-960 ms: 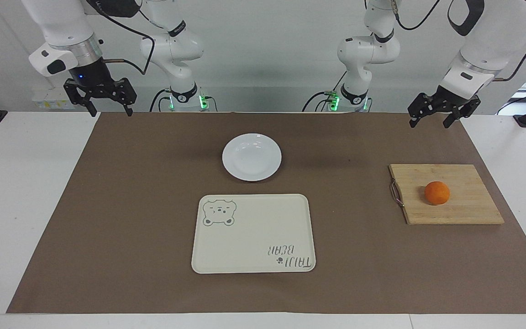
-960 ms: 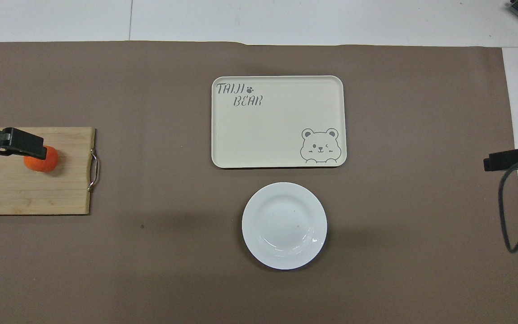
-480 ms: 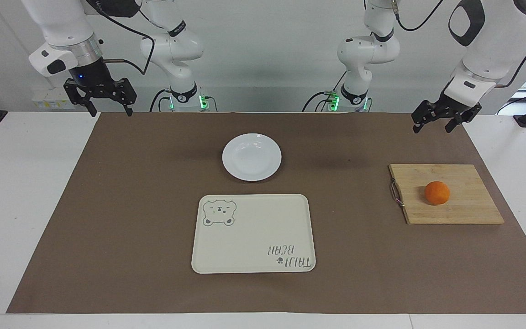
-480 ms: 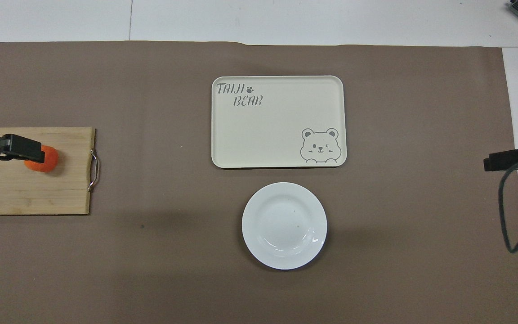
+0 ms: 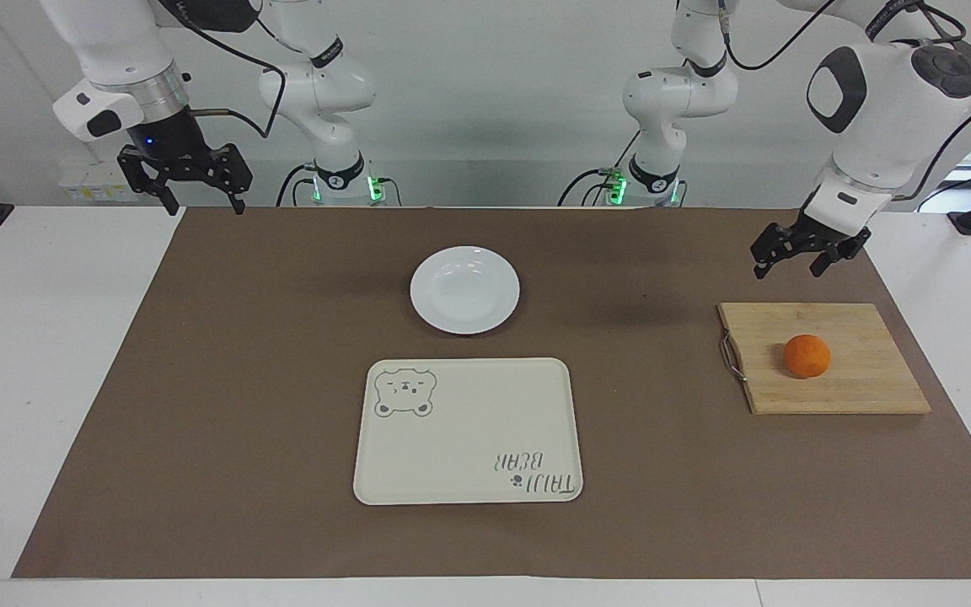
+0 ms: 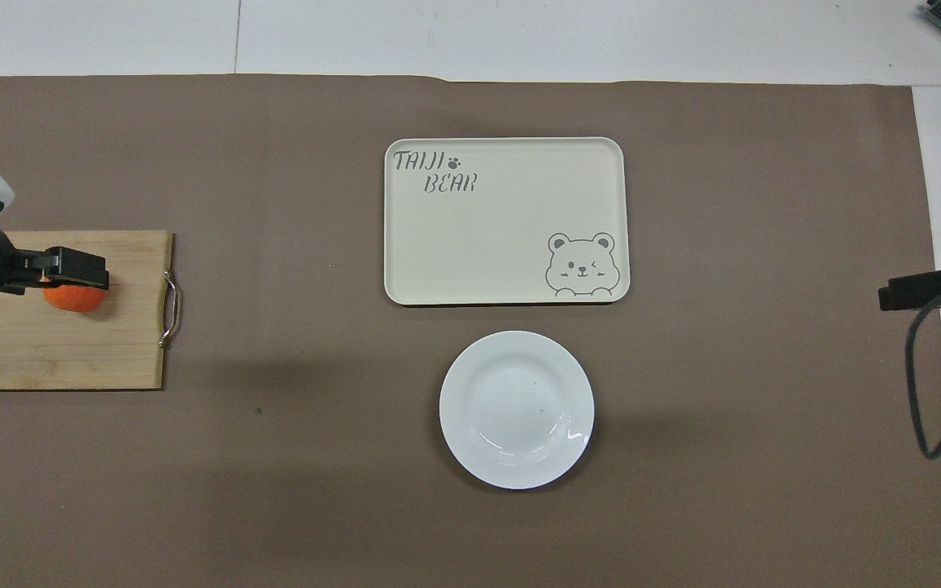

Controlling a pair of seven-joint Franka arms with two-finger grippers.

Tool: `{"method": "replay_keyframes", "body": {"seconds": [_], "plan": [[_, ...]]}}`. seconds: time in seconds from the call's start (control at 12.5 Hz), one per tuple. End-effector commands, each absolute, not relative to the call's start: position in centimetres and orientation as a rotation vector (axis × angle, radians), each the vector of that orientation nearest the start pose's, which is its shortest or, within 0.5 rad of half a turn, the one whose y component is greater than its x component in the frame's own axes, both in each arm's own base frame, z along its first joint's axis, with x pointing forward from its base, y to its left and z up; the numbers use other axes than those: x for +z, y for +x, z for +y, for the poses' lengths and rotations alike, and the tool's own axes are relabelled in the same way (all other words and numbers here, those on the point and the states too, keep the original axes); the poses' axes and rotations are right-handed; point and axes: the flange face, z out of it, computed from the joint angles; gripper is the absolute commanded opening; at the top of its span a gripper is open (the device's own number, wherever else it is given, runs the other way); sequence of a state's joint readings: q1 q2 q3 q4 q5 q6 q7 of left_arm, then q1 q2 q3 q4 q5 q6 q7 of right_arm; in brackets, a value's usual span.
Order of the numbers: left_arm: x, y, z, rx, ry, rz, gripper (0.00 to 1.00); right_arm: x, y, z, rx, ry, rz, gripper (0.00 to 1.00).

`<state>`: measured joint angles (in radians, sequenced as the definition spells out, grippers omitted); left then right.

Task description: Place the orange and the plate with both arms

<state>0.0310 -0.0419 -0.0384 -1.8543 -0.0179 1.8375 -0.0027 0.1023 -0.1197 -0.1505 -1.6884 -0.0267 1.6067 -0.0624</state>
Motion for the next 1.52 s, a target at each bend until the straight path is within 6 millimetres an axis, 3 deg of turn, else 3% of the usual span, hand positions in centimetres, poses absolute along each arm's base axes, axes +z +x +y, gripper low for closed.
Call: {"method": "replay_keyframes", "body": {"seconds": [0.0,0.4,0.88,1.12,1.44], "plan": [[51.3,55.0,0.4,-0.075,-3.147,-0.012,1.00,63.9,51.4,-3.1,-0.049,-3.139,0.003,1.00],[48.5,56.4,3.5,-0.121,-3.141,0.040,1.00,63.9,51.4,-3.2,-0.049,-3.139,0.006,1.00],[43.1,58.4,9.7,-0.141,-3.128,0.148,1.00,63.9,51.4,-3.1,-0.049,-3.139,0.003,1.00],[40.8,59.3,10.9,-0.166,-3.122,0.163,1.00,63.9,51.4,-3.1,-0.049,-3.139,0.003,1.00],[36.9,60.5,11.0,-0.168,-3.125,0.166,1.00,63.9,51.4,-3.1,-0.049,-3.139,0.003,1.00]]}}
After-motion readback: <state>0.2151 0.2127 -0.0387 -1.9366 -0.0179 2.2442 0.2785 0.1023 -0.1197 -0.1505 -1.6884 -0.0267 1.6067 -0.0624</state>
